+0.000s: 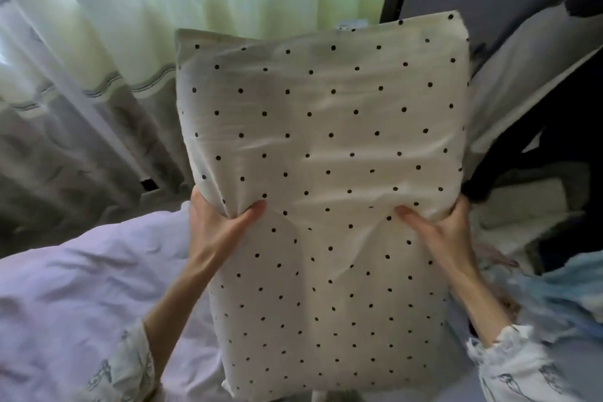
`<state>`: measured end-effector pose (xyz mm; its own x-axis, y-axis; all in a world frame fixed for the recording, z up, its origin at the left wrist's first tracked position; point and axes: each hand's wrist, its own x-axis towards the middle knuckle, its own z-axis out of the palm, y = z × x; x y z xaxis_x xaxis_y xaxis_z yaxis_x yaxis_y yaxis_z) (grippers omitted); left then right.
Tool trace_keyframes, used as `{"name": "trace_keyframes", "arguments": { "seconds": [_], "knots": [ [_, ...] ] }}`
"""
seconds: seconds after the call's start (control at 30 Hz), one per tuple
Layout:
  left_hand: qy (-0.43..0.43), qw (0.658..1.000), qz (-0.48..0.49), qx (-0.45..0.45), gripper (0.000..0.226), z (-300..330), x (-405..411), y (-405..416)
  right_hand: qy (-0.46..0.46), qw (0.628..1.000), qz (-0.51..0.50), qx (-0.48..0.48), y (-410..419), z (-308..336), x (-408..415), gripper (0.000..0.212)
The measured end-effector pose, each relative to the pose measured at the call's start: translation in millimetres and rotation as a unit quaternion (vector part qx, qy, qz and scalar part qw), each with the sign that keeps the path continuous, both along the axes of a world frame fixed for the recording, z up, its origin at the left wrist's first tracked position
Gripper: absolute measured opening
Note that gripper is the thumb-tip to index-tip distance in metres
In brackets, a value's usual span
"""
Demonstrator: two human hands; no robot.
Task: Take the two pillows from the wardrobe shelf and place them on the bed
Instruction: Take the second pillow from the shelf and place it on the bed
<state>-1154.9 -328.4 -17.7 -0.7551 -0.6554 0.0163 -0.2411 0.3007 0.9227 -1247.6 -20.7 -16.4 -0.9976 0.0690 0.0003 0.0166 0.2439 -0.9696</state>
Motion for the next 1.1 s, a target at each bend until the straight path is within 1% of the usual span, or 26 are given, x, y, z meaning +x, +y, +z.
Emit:
{"name": "trace_keyframes", "arguments": {
  "seconds": [0.03, 0.1, 0.13, 0.2, 0.27, 0.37, 0.53, 0.67, 0.8, 1.0, 1.1],
  "knots": [
    [-0.004, 1.0, 0.02, 0.001, 0.104, 2, 7, -11, 0.005, 1.0, 0.018, -0.007, -16, 0, -5, 0.091],
    [-0.01, 0.998, 0.061, 0.007, 0.107, 4, 16, -30, 0.022, 0.998, 0.05, -0.009, -45, 0, -19, 0.088],
    [-0.01, 0.997, 0.081, 0.008, 0.109, 5, 19, -39, 0.021, 0.997, 0.067, -0.01, -60, 0, -27, 0.087],
    [-0.016, 0.992, 0.126, 0.006, 0.113, 6, 20, -56, -0.004, 0.994, 0.109, -0.02, -89, 1, -48, 0.091],
    [-0.025, 0.985, 0.172, 0.0, 0.118, 8, 15, -74, -0.018, 0.989, 0.145, -0.026, -120, 5, -72, 0.093],
    [-0.037, 0.971, 0.235, 0.0, 0.124, 13, -4, -102, -0.006, 0.982, 0.188, -0.027, -167, 17, -116, 0.089],
    [-0.002, 0.955, 0.298, -0.003, 0.122, 31, -51, -137, 0.021, 0.97, 0.241, -0.027, -226, 42, -190, 0.105],
    [0.03, 0.938, 0.345, -0.008, 0.123, 43, -81, -156, 0.052, 0.962, 0.267, -0.005, -267, 56, -239, 0.099],
    [0.058, 0.917, 0.395, -0.004, 0.124, 53, -97, -189, 0.083, 0.948, 0.308, 0.011, -331, 68, -271, 0.096],
    [0.076, 0.882, 0.465, -0.016, 0.12, 55, -112, -261, 0.061, 0.917, 0.395, -0.005, -448, 74, -314, 0.087],
    [0.087, 0.869, 0.487, -0.004, 0.118, 54, -123, -308, 0.059, 0.903, 0.425, -0.013, -516, 74, -333, 0.087]
  ]
}}
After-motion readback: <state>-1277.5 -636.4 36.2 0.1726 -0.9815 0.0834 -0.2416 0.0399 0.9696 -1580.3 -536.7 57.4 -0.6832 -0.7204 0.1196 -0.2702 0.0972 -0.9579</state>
